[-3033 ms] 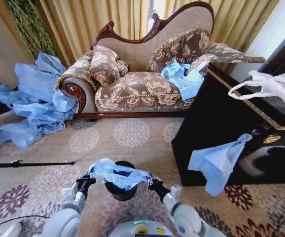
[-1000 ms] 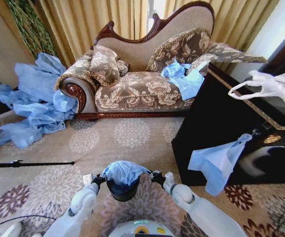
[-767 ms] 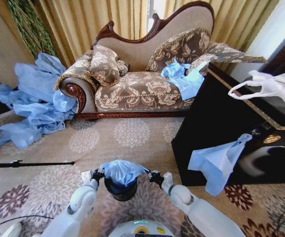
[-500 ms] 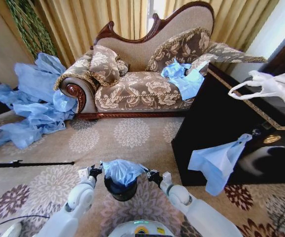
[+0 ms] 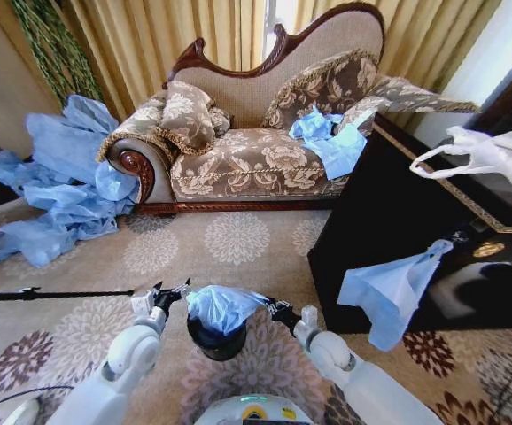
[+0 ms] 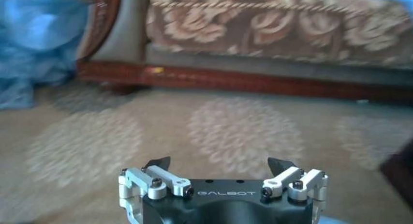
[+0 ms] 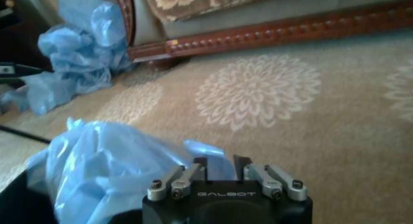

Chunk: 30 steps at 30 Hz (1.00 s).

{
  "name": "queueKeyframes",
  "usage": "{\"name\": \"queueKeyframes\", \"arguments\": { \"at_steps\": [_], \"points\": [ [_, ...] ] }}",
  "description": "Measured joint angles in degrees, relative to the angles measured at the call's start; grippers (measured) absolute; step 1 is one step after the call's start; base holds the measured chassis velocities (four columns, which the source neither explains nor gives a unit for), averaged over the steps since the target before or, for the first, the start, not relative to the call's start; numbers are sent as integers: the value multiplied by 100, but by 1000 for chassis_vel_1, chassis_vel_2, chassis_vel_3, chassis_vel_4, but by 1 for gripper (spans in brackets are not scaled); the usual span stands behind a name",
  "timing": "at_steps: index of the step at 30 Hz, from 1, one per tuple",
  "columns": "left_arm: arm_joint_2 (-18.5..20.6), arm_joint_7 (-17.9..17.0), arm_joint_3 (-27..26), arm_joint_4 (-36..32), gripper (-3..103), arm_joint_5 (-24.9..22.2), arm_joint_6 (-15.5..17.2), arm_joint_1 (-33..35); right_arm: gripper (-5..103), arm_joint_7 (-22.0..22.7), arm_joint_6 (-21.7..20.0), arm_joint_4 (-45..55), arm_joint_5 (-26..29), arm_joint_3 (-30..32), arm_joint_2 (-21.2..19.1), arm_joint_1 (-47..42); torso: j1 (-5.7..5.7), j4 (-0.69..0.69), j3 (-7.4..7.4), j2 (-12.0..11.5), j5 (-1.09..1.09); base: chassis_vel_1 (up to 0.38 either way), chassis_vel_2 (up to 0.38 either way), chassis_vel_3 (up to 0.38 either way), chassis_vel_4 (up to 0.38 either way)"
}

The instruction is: Place a garbage bag over the trash bin.

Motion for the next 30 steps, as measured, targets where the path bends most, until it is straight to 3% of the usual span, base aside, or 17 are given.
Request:
{"name": "queueKeyframes", "arguments": {
  "at_steps": [1,3,4,5,7,8,12,13,16,17,20,23,26,30],
  "points": [
    [54,334,-78,47,100,-14,-65,14,31,0,0,35,2,65,-28,-31,0,2,0,0,1,0,0,0,0],
    [196,1240,-332,272,100,-52,-163,-5,43,1,4,146,12,240,-188,-165,0,1,0,0,0,0,0,0,0],
    [250,1509,-419,377,100,-27,-200,-28,49,-3,13,191,15,302,-255,-226,0,0,0,0,-1,0,0,0,0],
    [250,1509,-419,377,100,-27,-200,-28,49,-3,13,191,15,302,-255,-226,0,0,0,0,-1,0,0,0,0],
    [426,2308,-634,722,100,26,-235,-135,60,-52,57,324,74,446,-427,-364,0,-2,0,0,1,0,0,0,0],
    [426,2308,-634,722,100,26,-235,-135,60,-52,57,324,74,446,-427,-364,0,-2,0,0,1,0,0,0,0],
    [761,3342,-527,1491,100,55,-321,-449,75,-290,24,490,649,380,-524,-178,0,-1,0,0,0,0,0,0,0],
    [761,3342,-527,1491,100,55,-321,-449,75,-290,24,490,649,380,-524,-178,0,-1,0,0,0,0,0,0,0],
    [1025,4244,-138,2199,100,88,-317,-757,91,-319,-151,453,1159,32,-400,151,0,1,0,0,2,0,0,0,0],
    [1025,4244,-138,2199,100,88,-317,-757,91,-319,-151,453,1159,32,-400,151,0,1,0,0,2,0,0,0,0],
    [1180,4696,409,2974,100,221,-401,-1141,99,-276,-385,295,1715,-306,-225,443,1,2,1,0,-1,0,0,0,0],
    [1159,4848,584,3275,100,368,-488,-1364,103,-278,-503,95,1943,-368,-105,574,1,2,1,0,-1,0,0,0,0],
    [1069,4948,667,3319,100,434,-516,-1547,96,-316,-640,-158,2200,-342,31,704,1,-1,1,0,0,0,0,0,0],
    [1041,5045,672,3211,102,461,-515,-1617,96,-345,-750,-242,2500,-318,99,779,1,0,0,0,1,0,0,0,0]
  ]
}}
